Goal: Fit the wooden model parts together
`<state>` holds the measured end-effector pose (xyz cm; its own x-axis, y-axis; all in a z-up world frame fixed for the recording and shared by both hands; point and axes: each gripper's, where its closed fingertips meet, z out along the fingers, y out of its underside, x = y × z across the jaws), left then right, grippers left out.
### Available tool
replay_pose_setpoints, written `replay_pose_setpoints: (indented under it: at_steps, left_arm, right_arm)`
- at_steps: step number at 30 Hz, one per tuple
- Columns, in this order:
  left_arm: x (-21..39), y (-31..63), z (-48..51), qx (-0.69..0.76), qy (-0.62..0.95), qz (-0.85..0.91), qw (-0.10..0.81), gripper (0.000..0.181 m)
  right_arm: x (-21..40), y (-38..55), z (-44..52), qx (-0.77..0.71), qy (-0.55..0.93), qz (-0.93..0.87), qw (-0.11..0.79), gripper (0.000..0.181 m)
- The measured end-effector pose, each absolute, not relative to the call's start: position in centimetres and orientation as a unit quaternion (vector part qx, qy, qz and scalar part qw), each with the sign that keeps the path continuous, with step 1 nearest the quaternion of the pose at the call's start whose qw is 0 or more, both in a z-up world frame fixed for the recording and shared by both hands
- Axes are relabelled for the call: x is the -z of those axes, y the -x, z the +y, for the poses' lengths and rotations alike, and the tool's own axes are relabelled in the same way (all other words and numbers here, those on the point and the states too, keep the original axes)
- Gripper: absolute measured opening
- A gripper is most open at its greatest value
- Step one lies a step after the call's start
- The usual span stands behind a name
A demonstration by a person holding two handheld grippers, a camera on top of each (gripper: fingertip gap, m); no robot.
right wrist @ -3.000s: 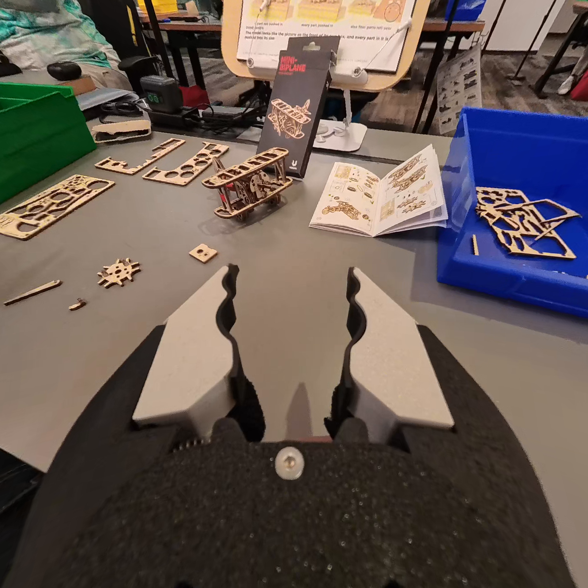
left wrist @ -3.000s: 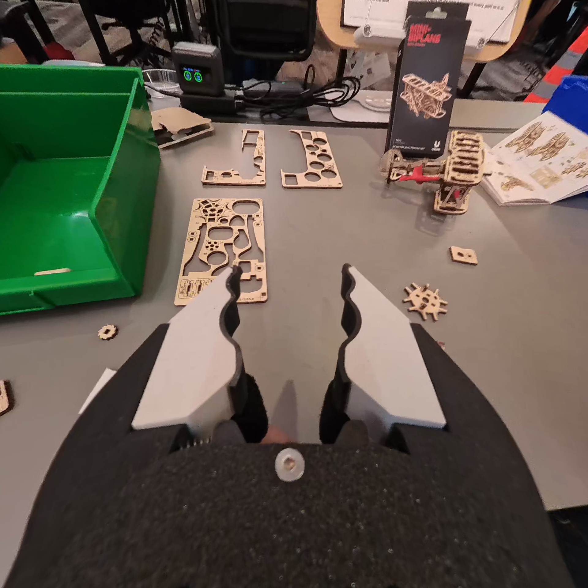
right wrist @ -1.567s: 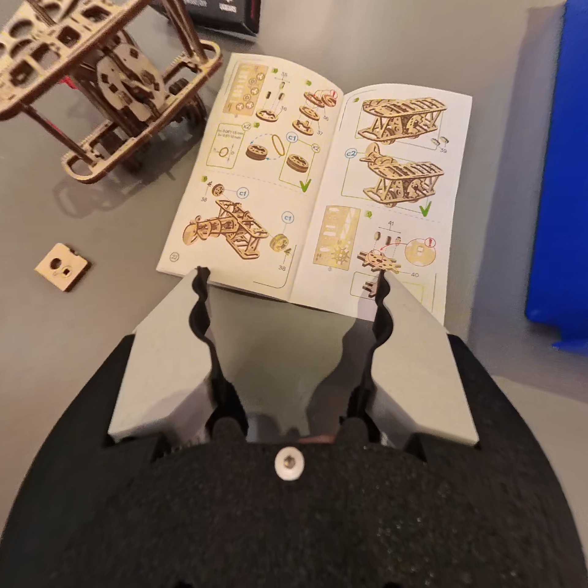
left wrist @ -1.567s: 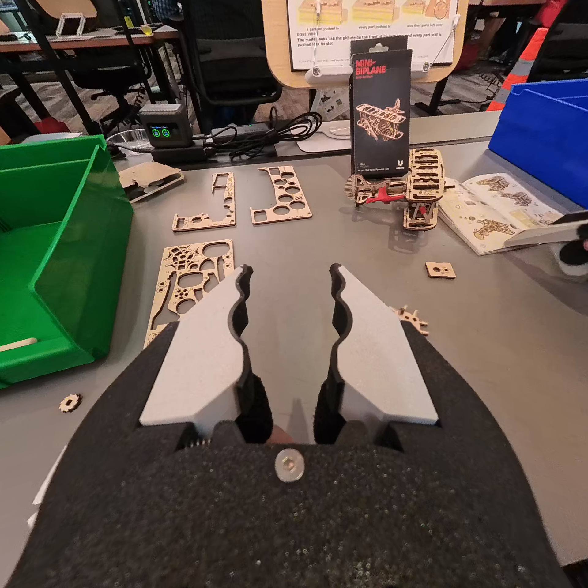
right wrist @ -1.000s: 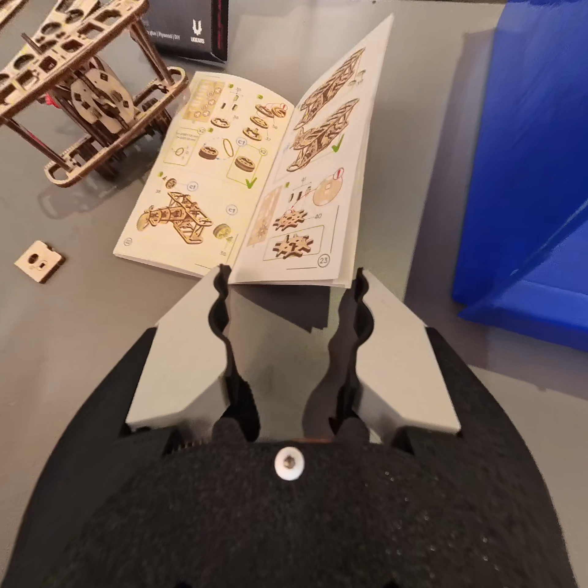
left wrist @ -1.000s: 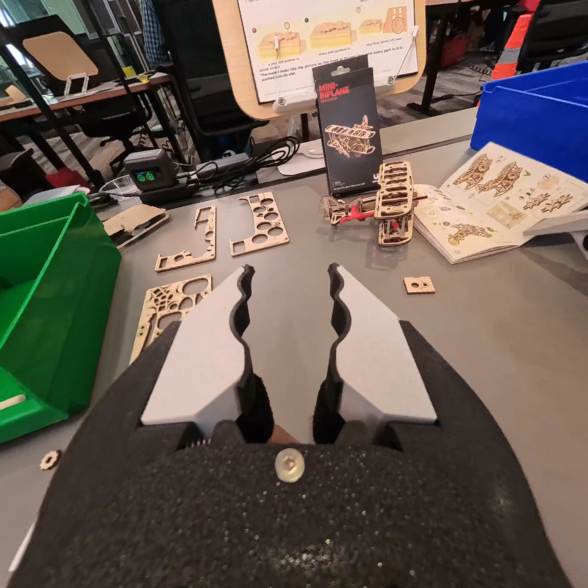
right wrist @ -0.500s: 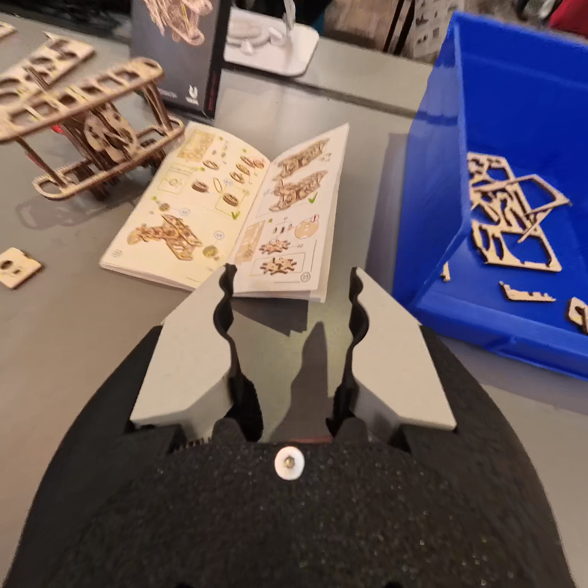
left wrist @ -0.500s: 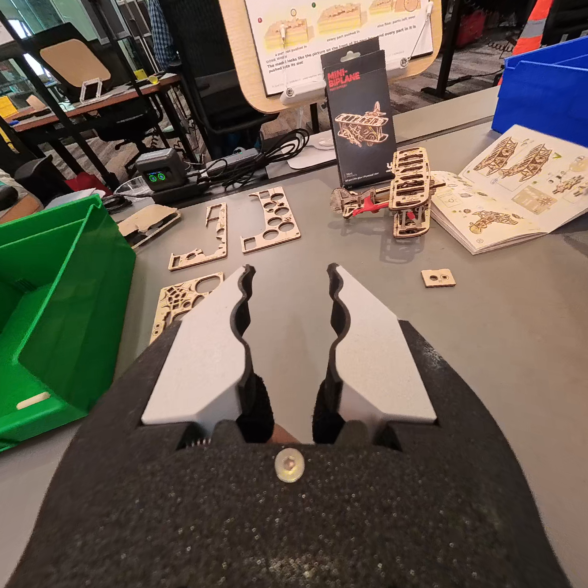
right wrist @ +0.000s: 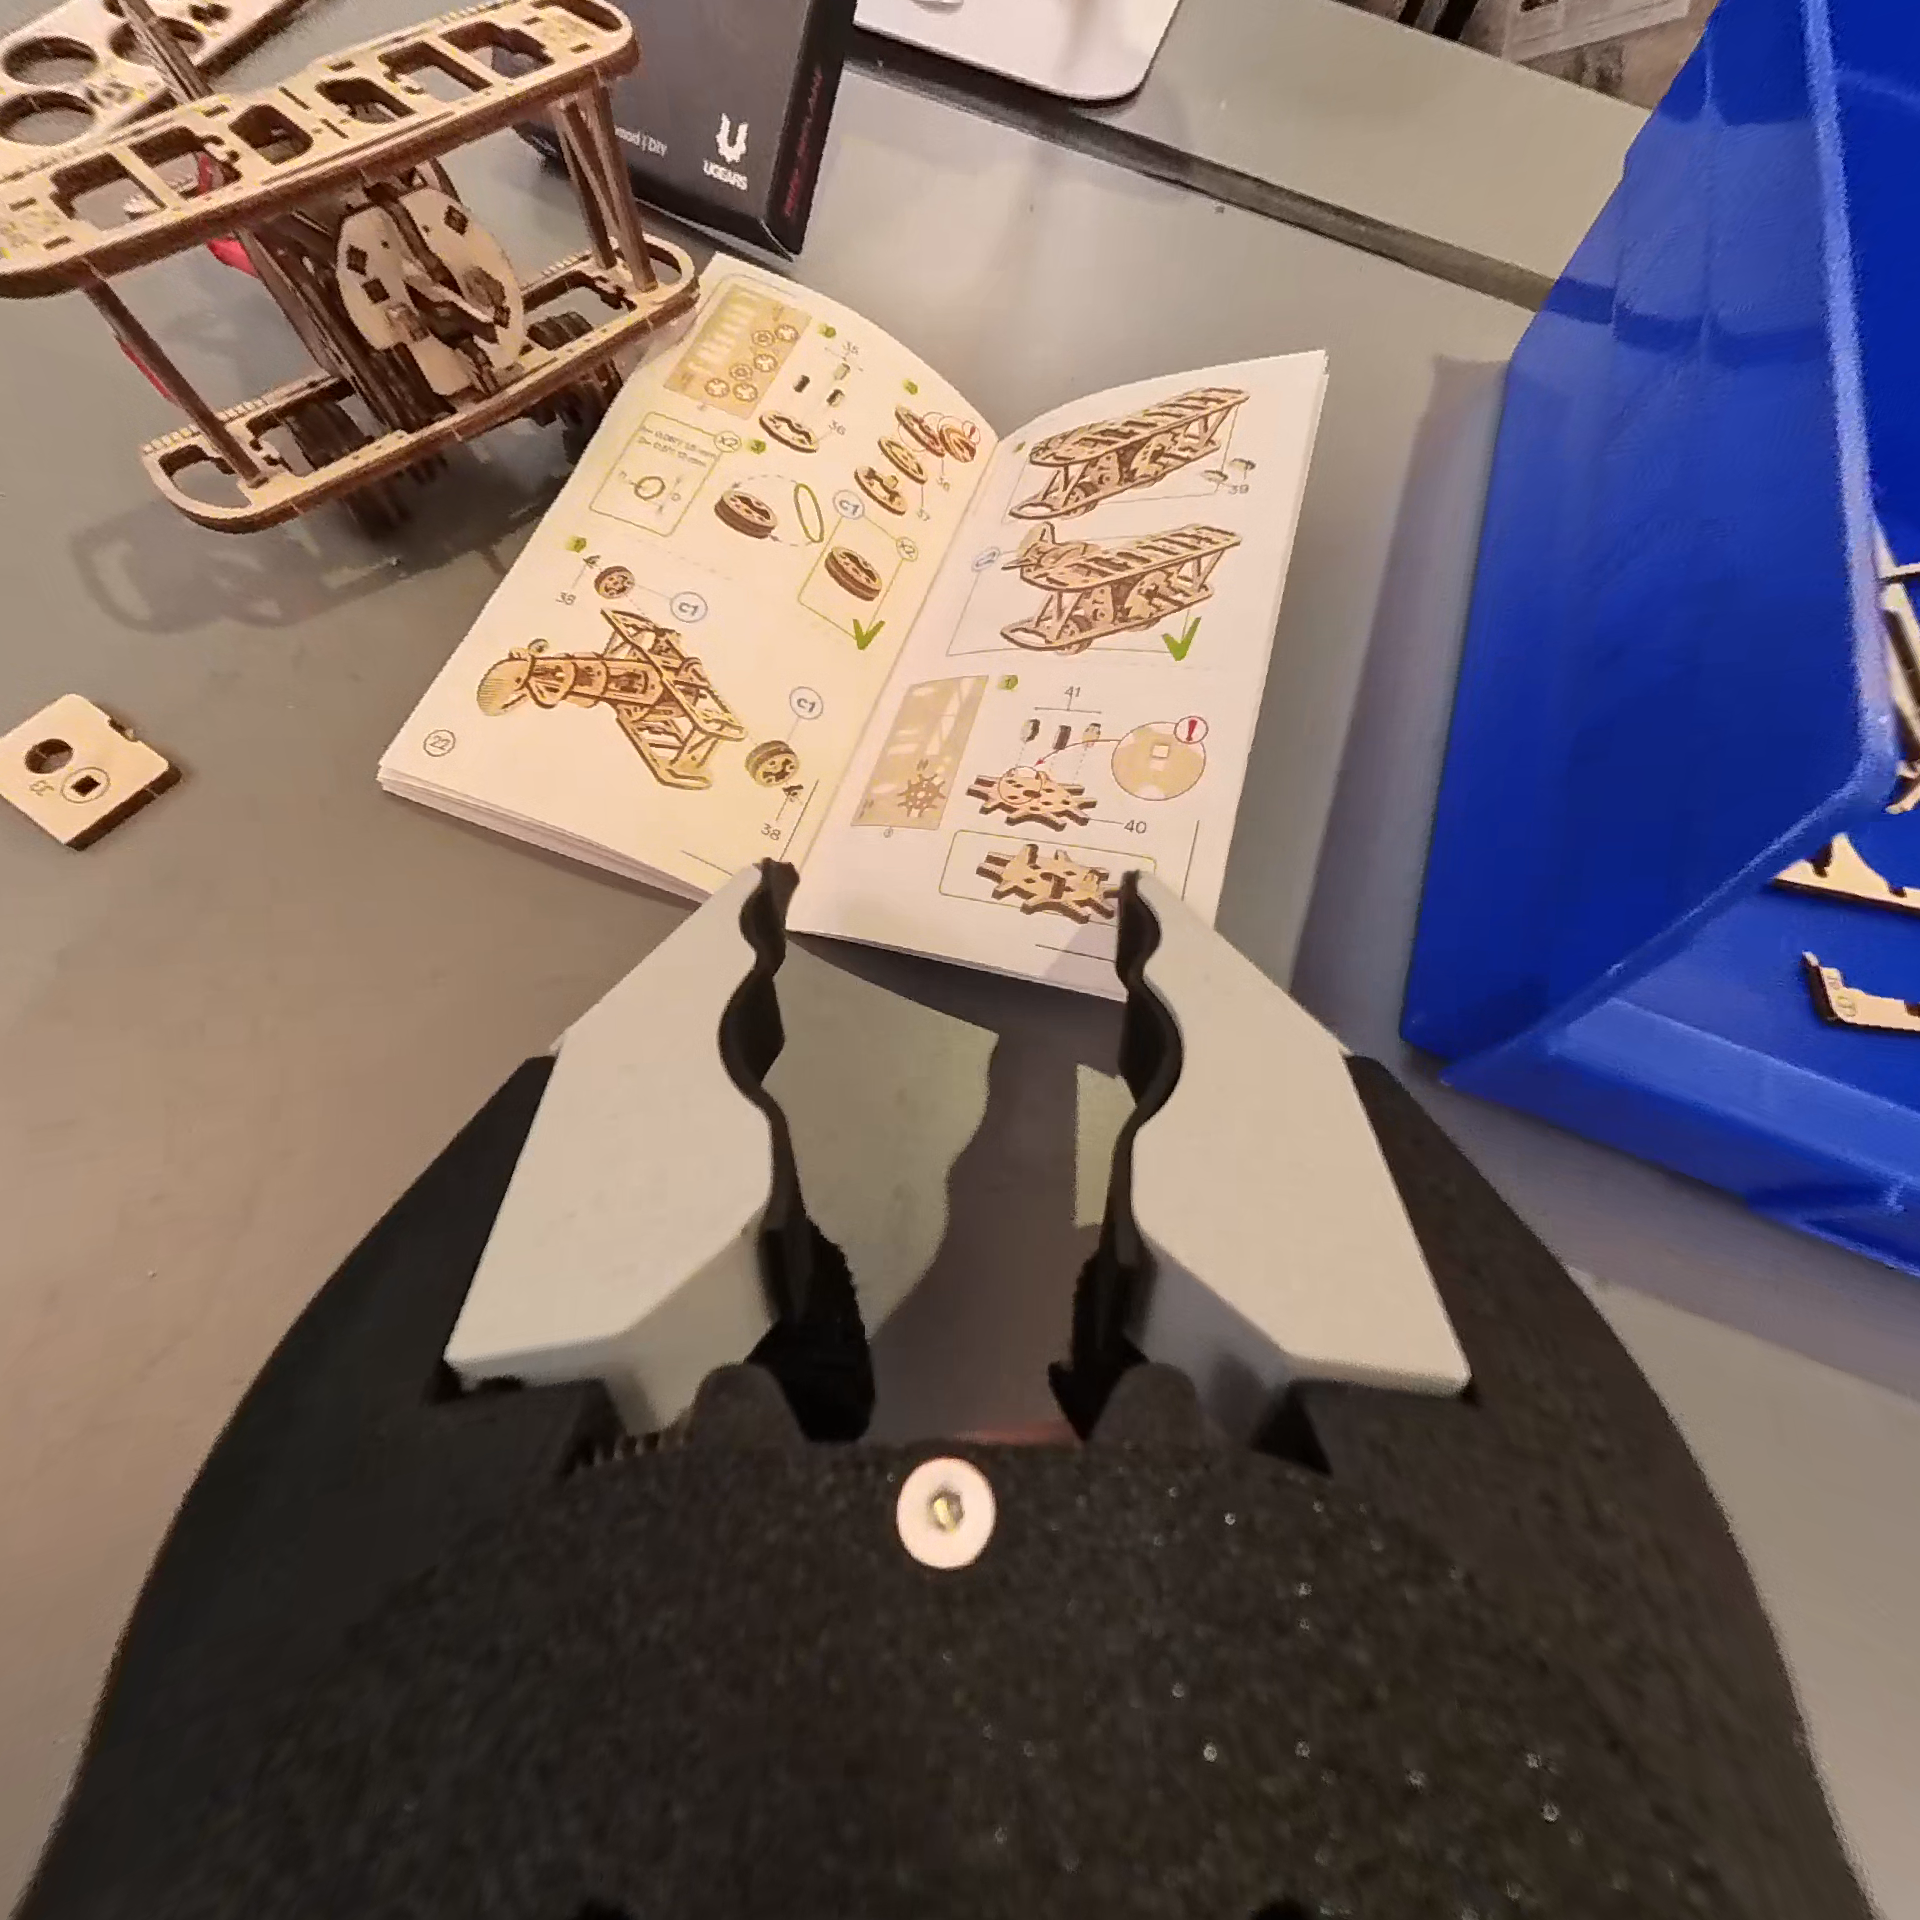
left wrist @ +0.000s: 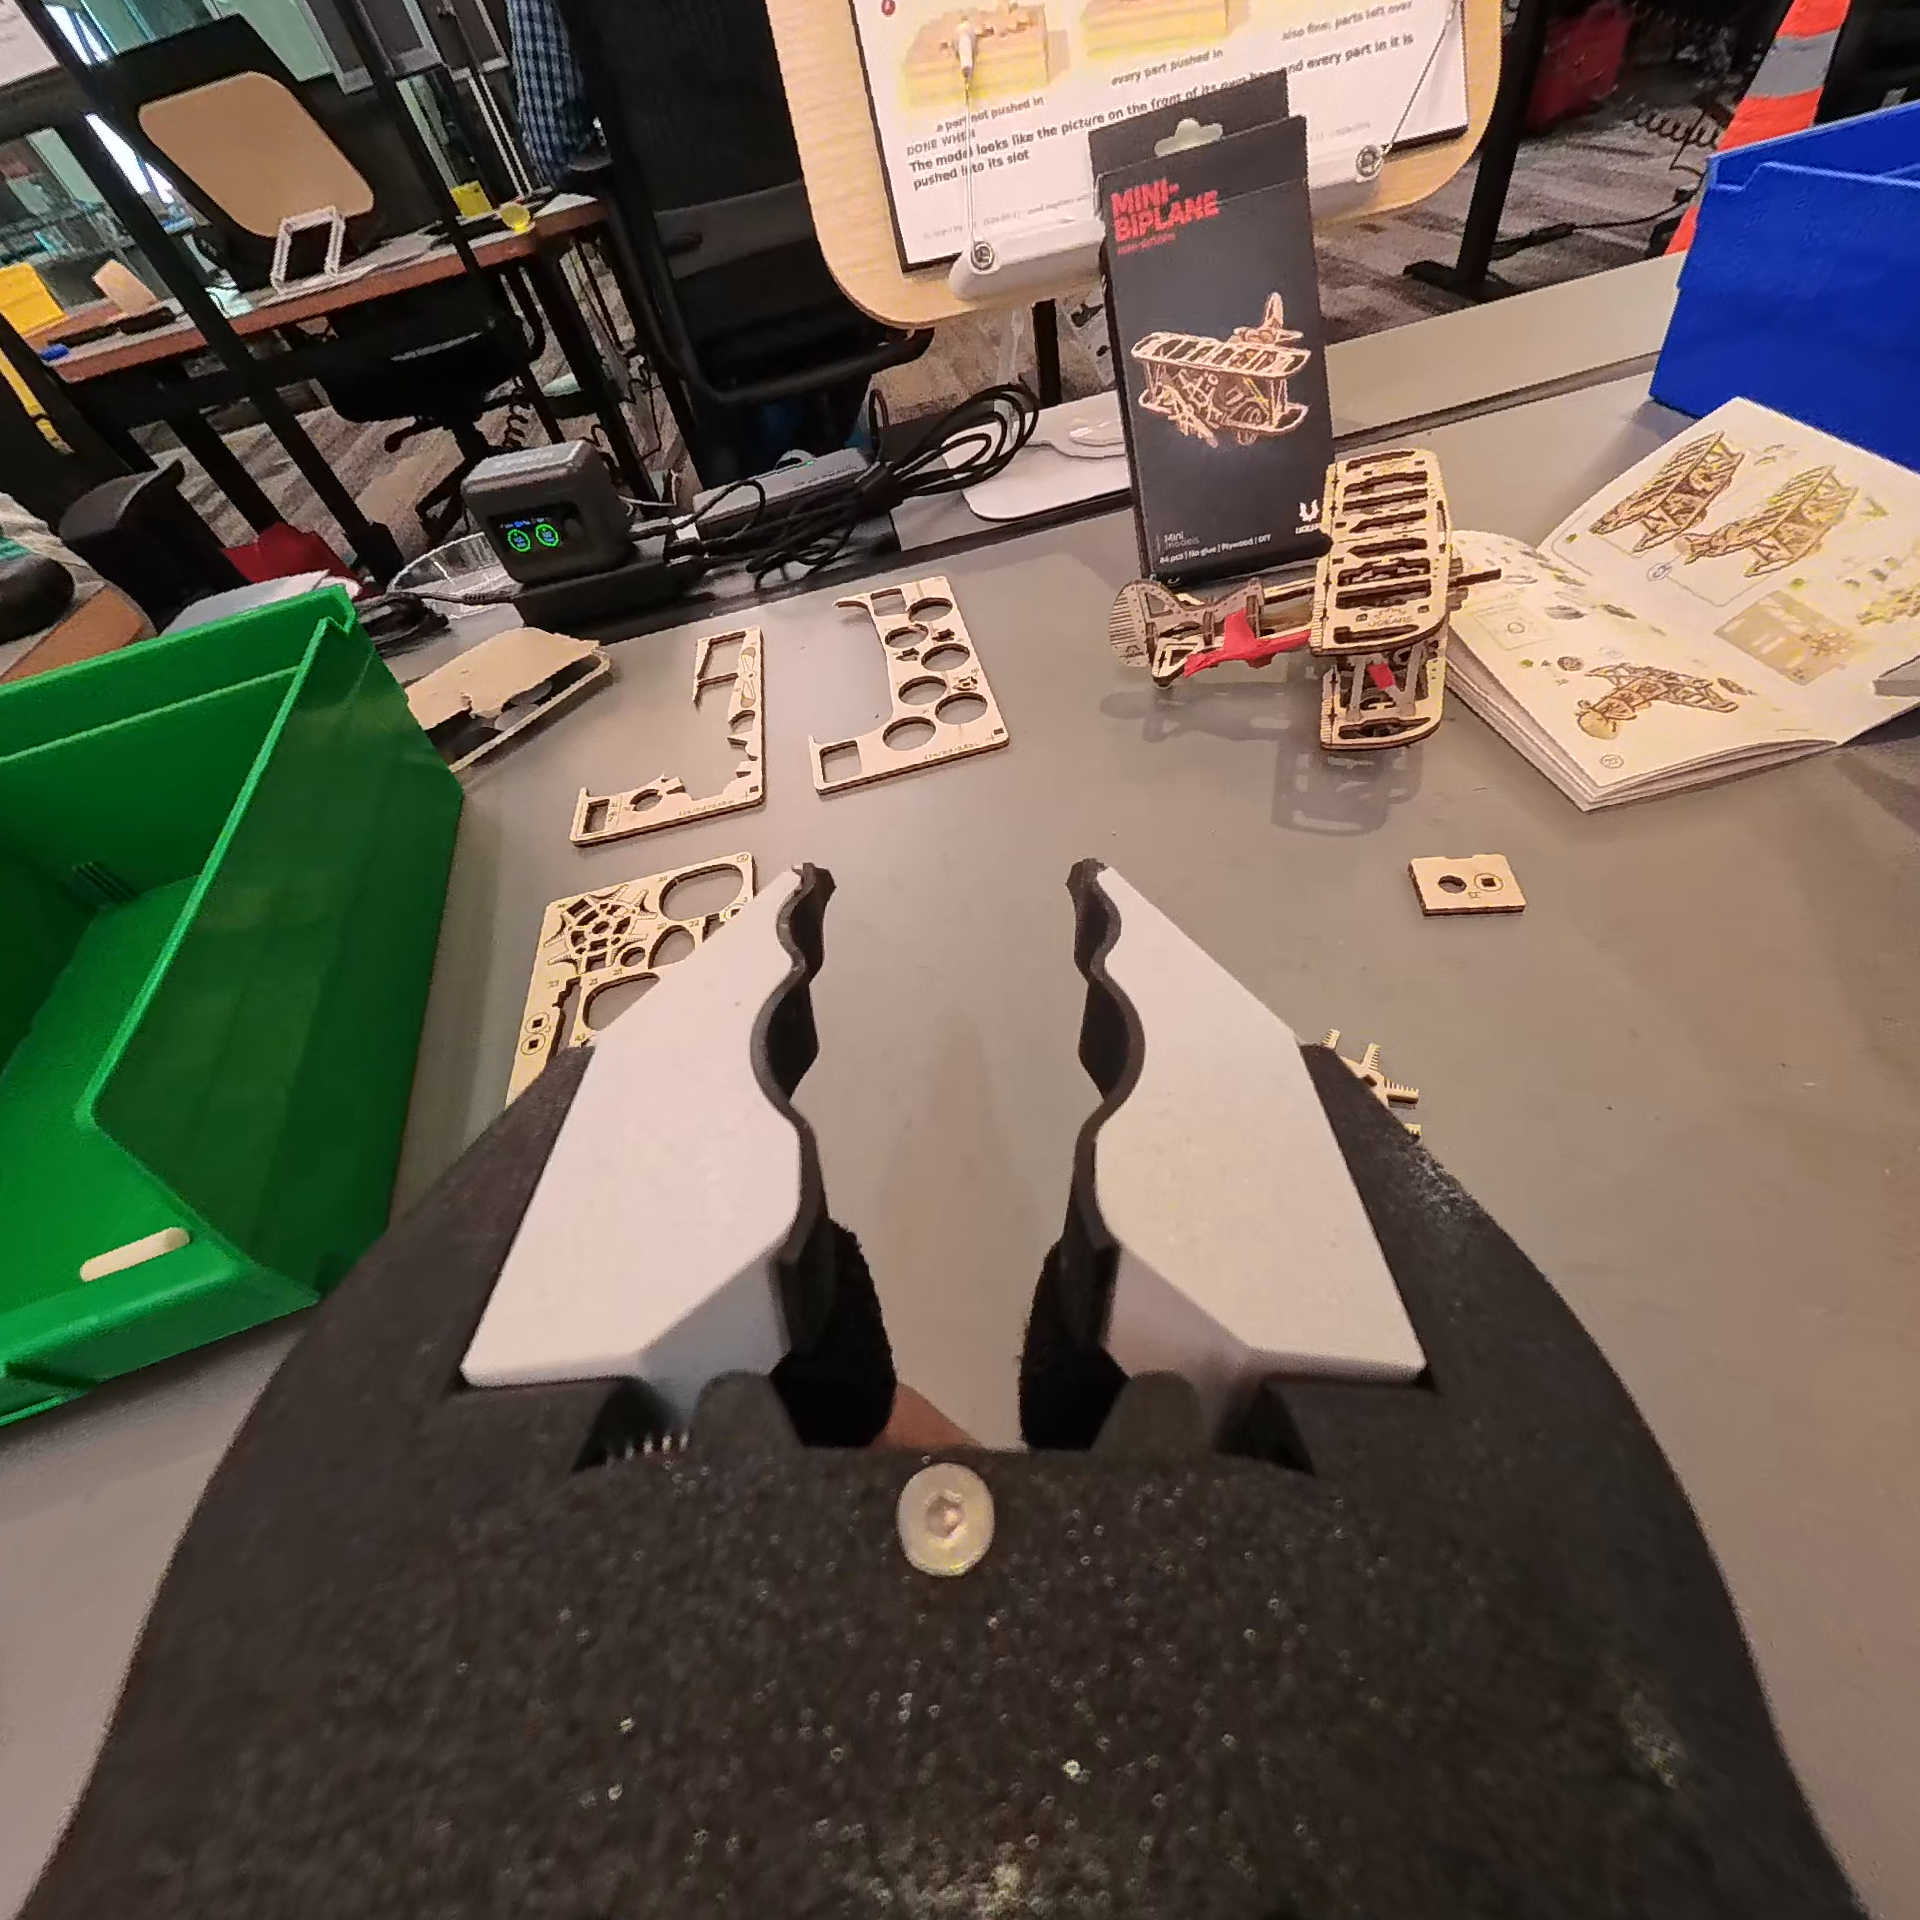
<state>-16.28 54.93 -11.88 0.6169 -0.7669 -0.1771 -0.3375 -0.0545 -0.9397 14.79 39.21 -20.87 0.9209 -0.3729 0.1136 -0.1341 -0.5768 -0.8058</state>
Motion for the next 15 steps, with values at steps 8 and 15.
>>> replay_pose_setpoints:
  at_steps: [8, 15]
  left_arm:
    - [11.8, 15.9, 54.7, 0.191, 0.698, 0.399, 0.563, 0.046]
    - [11.3, 15.9, 54.1, 0.197, 0.690, 0.403, 0.568, 0.046]
  right_arm:
    - [20.1, -14.4, 40.8, 0.147, 0.875, 0.132, 0.442, 0.066]
    - [22.7, -16.0, 44.6, 0.102, 0.900, 0.200, 0.374, 0.081]
